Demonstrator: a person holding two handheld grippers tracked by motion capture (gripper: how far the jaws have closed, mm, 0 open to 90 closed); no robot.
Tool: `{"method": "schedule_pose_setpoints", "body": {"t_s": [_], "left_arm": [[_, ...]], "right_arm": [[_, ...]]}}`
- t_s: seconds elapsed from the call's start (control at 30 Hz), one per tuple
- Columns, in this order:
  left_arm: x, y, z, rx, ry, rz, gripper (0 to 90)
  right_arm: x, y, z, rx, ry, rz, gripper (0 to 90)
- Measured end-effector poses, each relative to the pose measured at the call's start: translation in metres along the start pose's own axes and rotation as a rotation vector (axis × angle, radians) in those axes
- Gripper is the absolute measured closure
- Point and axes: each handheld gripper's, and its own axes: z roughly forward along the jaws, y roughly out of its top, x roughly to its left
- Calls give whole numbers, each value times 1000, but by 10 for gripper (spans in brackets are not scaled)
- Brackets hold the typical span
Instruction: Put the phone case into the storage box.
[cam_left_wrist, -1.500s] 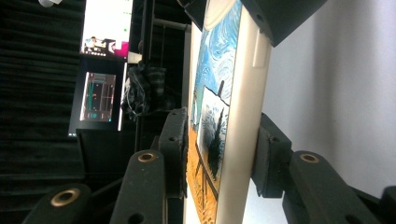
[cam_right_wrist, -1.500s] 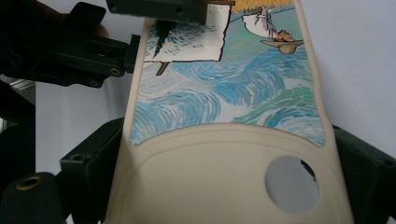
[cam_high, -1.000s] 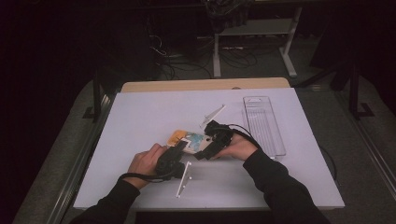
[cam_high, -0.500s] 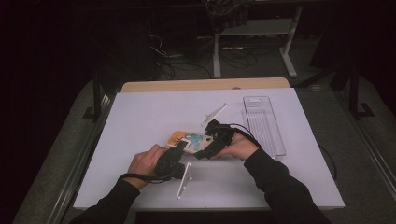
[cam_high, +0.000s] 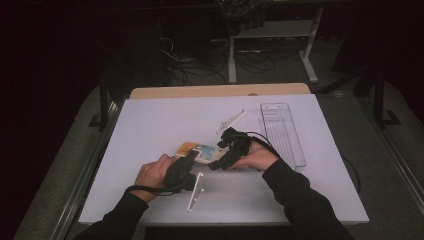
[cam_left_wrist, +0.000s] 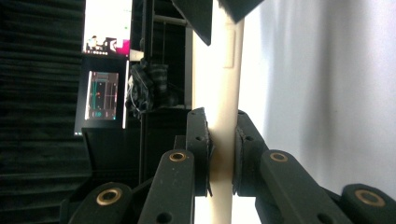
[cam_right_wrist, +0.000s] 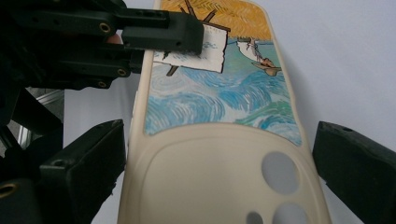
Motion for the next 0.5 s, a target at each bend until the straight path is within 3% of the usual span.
{"method": "schedule_pose_setpoints", "body": {"t_s": [0.23,0.5], "left_arm": [[3,-9,1,23,-23,-38,802],[7,-17,-1,43,-33,-68,802]], "right_arm": [[0,0,-6,-15,-4,3,10],[0,-3,-14,-30,-15,57,10]]}}
